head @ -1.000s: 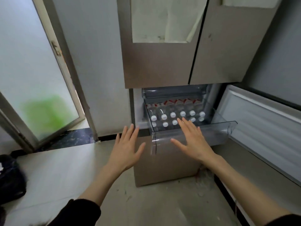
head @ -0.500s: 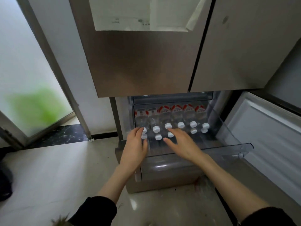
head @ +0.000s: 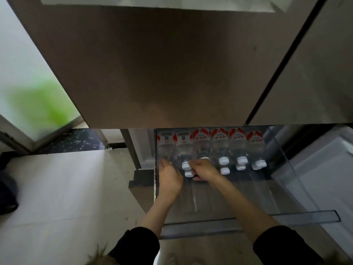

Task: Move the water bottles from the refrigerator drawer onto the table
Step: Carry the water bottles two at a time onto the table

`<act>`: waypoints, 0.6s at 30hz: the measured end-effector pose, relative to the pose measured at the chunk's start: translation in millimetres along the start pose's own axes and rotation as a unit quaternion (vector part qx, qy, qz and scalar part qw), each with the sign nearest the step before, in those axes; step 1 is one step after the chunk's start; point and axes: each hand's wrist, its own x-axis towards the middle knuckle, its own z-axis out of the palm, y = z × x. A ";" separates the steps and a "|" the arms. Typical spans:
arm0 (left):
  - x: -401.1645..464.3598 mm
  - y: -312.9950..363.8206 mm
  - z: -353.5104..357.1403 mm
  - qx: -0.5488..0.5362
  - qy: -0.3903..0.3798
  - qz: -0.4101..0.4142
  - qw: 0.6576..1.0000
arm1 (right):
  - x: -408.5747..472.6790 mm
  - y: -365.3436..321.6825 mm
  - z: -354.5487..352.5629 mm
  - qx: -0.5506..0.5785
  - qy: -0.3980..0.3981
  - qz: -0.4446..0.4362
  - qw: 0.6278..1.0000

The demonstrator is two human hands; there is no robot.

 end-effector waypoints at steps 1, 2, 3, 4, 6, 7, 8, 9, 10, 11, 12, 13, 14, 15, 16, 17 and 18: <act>3.3 -0.3 3.1 -0.002 0.000 -0.021 1.000 | 3.7 -0.5 1.2 0.011 -0.012 0.009 1.000; 6.0 0.4 5.6 -0.008 0.002 -0.041 0.999 | 7.6 0.3 2.4 0.015 -0.018 0.011 1.000; 8.0 1.7 7.2 -0.017 0.009 -0.060 0.998 | 10.4 1.0 2.9 0.013 -0.020 0.008 1.000; 9.7 3.4 8.9 -0.029 0.018 -0.078 0.996 | 12.1 1.3 2.8 0.008 -0.021 0.005 1.000; 10.0 7.4 11.4 -0.059 0.043 -0.102 0.992 | 14.2 2.1 -0.3 -0.003 -0.029 -0.002 1.000; 9.7 8.5 12.4 -0.073 0.056 -0.109 0.990 | 15.1 2.5 -2.7 -0.008 -0.035 -0.006 0.999; 8.9 9.7 12.8 -0.088 0.066 -0.114 0.987 | 15.4 3.5 -5.1 -0.012 -0.041 -0.013 0.999; 8.6 10.3 13.2 -0.100 0.077 -0.115 0.985 | 15.0 4.2 -6.7 -0.011 -0.048 -0.018 0.999; 8.2 11.1 12.9 -0.109 0.085 -0.117 0.983 | 14.3 5.7 -7.9 -0.005 -0.055 -0.021 0.998; 7.9 11.7 12.5 -0.117 0.095 -0.119 0.981 | 12.8 6.6 -9.2 0.004 -0.064 -0.022 0.998; 7.3 12.0 11.9 -0.125 0.104 -0.121 0.979 | 10.8 7.6 -10.7 0.015 -0.072 -0.021 0.997; 6.2 12.2 11.3 -0.136 0.113 -0.121 0.977 | 8.9 8.0 -12.8 0.028 -0.080 -0.019 0.996; 4.0 12.9 10.9 -0.145 0.122 -0.119 0.975 | 6.6 8.2 -15.3 0.045 -0.088 -0.015 0.995; 0.6 14.2 10.3 -0.151 0.132 -0.112 0.973 | 3.9 7.6 -18.3 0.064 -0.096 -0.010 0.993; -3.4 16.1 9.4 -0.155 0.146 -0.101 0.972 | 0.4 6.2 -21.1 0.090 -0.104 0.000 0.991; -7.5 17.6 8.2 -0.156 0.162 -0.088 0.971 | -3.3 5.1 -23.9 0.126 -0.114 0.012 0.985; -12.6 20.3 5.8 -0.153 0.177 -0.073 0.970 | -8.4 3.3 -26.7 0.176 -0.127 0.029 0.976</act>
